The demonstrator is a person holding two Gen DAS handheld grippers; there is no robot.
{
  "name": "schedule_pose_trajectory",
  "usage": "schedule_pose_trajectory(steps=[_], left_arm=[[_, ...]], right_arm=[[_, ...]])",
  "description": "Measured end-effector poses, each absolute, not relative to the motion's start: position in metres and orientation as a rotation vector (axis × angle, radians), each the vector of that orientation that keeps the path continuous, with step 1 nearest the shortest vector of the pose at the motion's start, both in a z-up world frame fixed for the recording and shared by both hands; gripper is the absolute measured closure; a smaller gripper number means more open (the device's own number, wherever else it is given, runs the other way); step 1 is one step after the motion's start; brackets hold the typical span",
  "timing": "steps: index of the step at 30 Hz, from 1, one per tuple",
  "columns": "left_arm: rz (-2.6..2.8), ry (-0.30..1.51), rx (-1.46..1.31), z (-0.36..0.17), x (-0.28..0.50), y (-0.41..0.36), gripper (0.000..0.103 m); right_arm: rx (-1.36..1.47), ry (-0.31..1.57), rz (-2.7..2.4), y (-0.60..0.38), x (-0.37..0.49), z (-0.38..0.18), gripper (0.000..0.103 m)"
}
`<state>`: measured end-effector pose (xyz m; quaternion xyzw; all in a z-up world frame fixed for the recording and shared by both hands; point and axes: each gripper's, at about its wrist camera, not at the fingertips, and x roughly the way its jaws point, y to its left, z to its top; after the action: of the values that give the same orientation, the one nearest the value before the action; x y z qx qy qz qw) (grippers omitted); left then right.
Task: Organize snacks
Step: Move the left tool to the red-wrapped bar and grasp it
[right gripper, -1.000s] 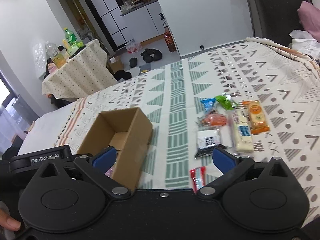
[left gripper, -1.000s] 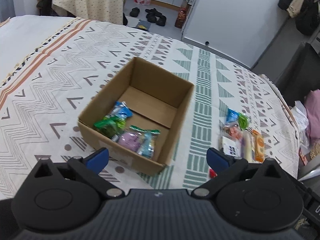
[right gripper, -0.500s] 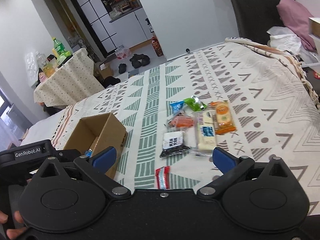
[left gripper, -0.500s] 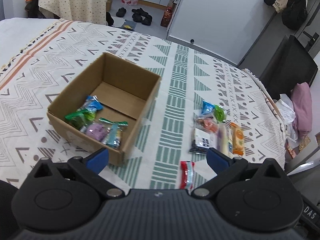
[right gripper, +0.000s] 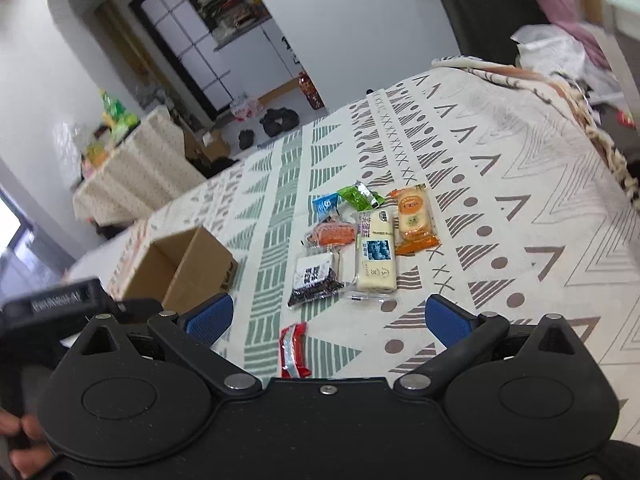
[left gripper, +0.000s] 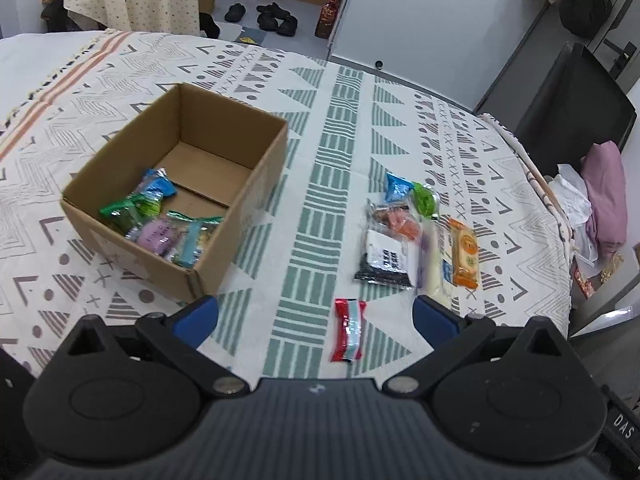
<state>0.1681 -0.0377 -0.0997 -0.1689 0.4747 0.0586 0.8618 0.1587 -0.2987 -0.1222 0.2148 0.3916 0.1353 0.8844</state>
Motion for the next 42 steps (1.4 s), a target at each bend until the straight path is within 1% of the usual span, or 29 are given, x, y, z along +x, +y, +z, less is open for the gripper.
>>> schedule_pose_trajectory(steps=[3, 8, 9, 13, 17, 19, 23, 25, 32, 34, 37, 38, 39, 40, 42], left_arm=[[0.113, 0.999, -0.347, -0.105, 0.171, -0.044, 0.001], [0.124, 1.002, -0.343, -0.119, 0.176, -0.053, 0.004], [0.126, 1.005, -0.342, -0.123, 0.177, -0.054, 0.007], [0.131, 1.04, -0.355, -0.139, 0.185, -0.058, 0.018], [0.139, 1.077, -0.379, -0.157, 0.193, -0.062, 0.027], [0.143, 1.095, -0.386, -0.166, 0.197, -0.064, 0.035], [0.145, 1.132, -0.406, -0.184, 0.206, -0.07, 0.04], [0.145, 1.151, -0.413, -0.192, 0.21, -0.073, 0.044], [0.178, 1.206, -0.405, -0.218, 0.225, -0.082, 0.049], [0.179, 1.228, -0.421, -0.227, 0.228, -0.082, 0.055], [0.192, 1.224, -0.397, -0.232, 0.23, -0.084, 0.058], [0.197, 1.217, -0.391, -0.232, 0.231, -0.084, 0.06], [0.204, 1.212, -0.387, -0.232, 0.232, -0.085, 0.069], [0.209, 1.209, -0.389, -0.232, 0.233, -0.084, 0.084], [0.219, 1.215, -0.395, -0.23, 0.236, -0.081, 0.084]], right_arm=[[0.472, 0.788, 0.264, -0.303, 0.158, -0.129, 0.001], [0.513, 0.803, 0.244, -0.306, 0.166, -0.141, 0.002], [0.522, 0.812, 0.245, -0.306, 0.169, -0.143, 0.003], [0.551, 0.821, 0.254, -0.308, 0.175, -0.151, 0.013], [0.582, 0.853, 0.282, -0.308, 0.186, -0.161, 0.021], [0.61, 0.864, 0.277, -0.31, 0.192, -0.167, 0.023], [0.641, 0.875, 0.242, -0.31, 0.203, -0.178, 0.027], [0.647, 0.886, 0.235, -0.309, 0.208, -0.183, 0.028], [0.638, 0.928, 0.228, -0.306, 0.224, -0.199, 0.03], [0.63, 0.938, 0.222, -0.305, 0.229, -0.203, 0.03], [0.627, 0.945, 0.215, -0.305, 0.236, -0.209, 0.03], [0.628, 0.948, 0.215, -0.305, 0.238, -0.211, 0.03], [0.624, 0.954, 0.216, -0.304, 0.241, -0.214, 0.03], [0.618, 0.96, 0.216, -0.303, 0.243, -0.216, 0.03], [0.598, 0.967, 0.219, -0.299, 0.248, -0.218, 0.03]])
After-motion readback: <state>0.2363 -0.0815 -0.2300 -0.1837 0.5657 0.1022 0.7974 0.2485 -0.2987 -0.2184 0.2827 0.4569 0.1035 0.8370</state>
